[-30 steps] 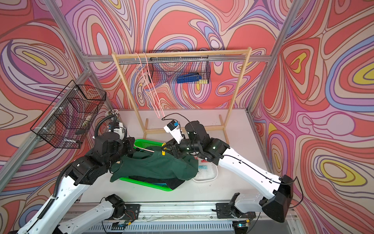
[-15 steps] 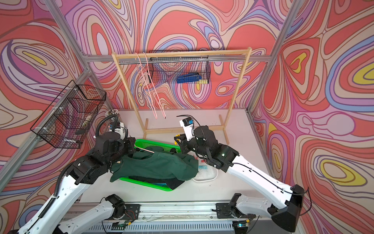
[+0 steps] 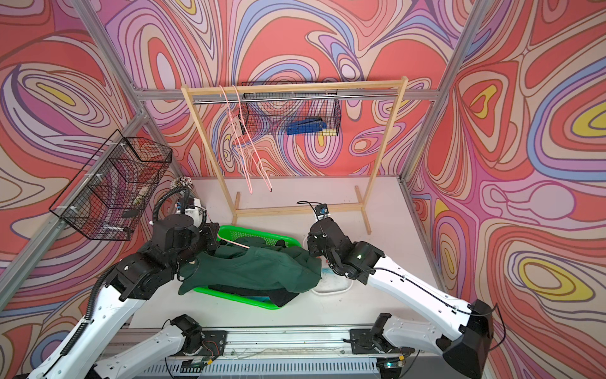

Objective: Remove the clothespins securing t-shirts to the hanger
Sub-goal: Place the clothespin in the storage box, then adjust the hanger.

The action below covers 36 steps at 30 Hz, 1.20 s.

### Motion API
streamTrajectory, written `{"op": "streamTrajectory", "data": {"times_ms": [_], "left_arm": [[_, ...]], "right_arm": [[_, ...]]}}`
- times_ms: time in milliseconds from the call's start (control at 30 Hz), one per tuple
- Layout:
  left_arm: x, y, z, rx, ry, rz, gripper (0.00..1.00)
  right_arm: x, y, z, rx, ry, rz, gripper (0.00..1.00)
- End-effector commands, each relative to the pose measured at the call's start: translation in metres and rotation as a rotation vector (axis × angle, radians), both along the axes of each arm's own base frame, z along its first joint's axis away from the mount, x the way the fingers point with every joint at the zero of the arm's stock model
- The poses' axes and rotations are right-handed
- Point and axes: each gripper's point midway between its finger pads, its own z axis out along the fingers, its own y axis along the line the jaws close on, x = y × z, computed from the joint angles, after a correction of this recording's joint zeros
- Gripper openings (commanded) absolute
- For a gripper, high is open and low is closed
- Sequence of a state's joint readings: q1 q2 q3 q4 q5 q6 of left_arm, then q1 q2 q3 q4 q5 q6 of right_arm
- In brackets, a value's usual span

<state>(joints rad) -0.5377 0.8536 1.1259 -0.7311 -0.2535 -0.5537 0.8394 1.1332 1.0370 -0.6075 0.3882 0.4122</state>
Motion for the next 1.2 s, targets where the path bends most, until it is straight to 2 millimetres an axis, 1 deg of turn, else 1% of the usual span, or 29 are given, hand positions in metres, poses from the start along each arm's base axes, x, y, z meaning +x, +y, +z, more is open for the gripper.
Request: {"op": "streamTrajectory", "data": {"times_ms": [0, 100, 133, 200, 233, 300, 433, 500, 567, 667, 800, 967, 1167], "left_arm": [[-0.003, 0.000, 0.009, -0.017, -0.027, -0.007, 0.00], [-0.003, 0.000, 0.009, -0.017, -0.026, -0.006, 0.00], [-0.003, 0.000, 0.009, -0.018, -0.025, -0.009, 0.00], [-0.004, -0.008, 0.011, -0.032, -0.042, -0.054, 0.00], [-0.003, -0.012, 0.014, -0.046, -0.057, -0.072, 0.00], [-0.004, -0.018, 0.017, -0.072, -0.077, -0.101, 0.00], [-0.004, -0.022, 0.021, -0.068, -0.076, -0.129, 0.00], [-0.003, -0.025, 0.021, -0.064, -0.071, -0.143, 0.00], [-0.002, -0.028, 0.021, -0.066, -0.068, -0.155, 0.00], [-0.001, -0.033, 0.025, -0.081, -0.081, -0.177, 0.00], [0.003, -0.040, 0.030, -0.101, -0.092, -0.197, 0.00], [0.008, -0.049, 0.033, -0.113, -0.081, -0.221, 0.00], [0.011, -0.054, 0.035, -0.128, -0.086, -0.234, 0.00]], "right_arm": [[-0.002, -0.013, -0.010, -0.066, 0.020, -0.047, 0.51], [-0.003, -0.009, -0.010, -0.080, 0.026, -0.013, 0.64], [-0.003, -0.004, -0.007, -0.073, 0.022, 0.018, 0.66], [-0.008, 0.015, 0.006, -0.031, 0.005, 0.136, 0.70], [-0.012, 0.026, 0.015, 0.002, -0.010, 0.201, 0.70], [-0.023, 0.048, 0.042, 0.083, -0.060, 0.347, 0.71], [-0.036, 0.069, 0.092, 0.166, -0.152, 0.504, 0.71], [-0.037, 0.078, 0.109, 0.168, -0.155, 0.553, 0.71], [-0.036, 0.090, 0.118, 0.163, -0.126, 0.598, 0.71], [-0.040, 0.116, 0.123, 0.205, -0.063, 0.690, 0.69], [-0.040, 0.142, 0.123, 0.280, -0.014, 0.757, 0.67], [-0.037, 0.165, 0.110, 0.299, 0.021, 0.780, 0.65], [-0.036, 0.184, 0.094, 0.273, 0.058, 0.798, 0.62]]}}
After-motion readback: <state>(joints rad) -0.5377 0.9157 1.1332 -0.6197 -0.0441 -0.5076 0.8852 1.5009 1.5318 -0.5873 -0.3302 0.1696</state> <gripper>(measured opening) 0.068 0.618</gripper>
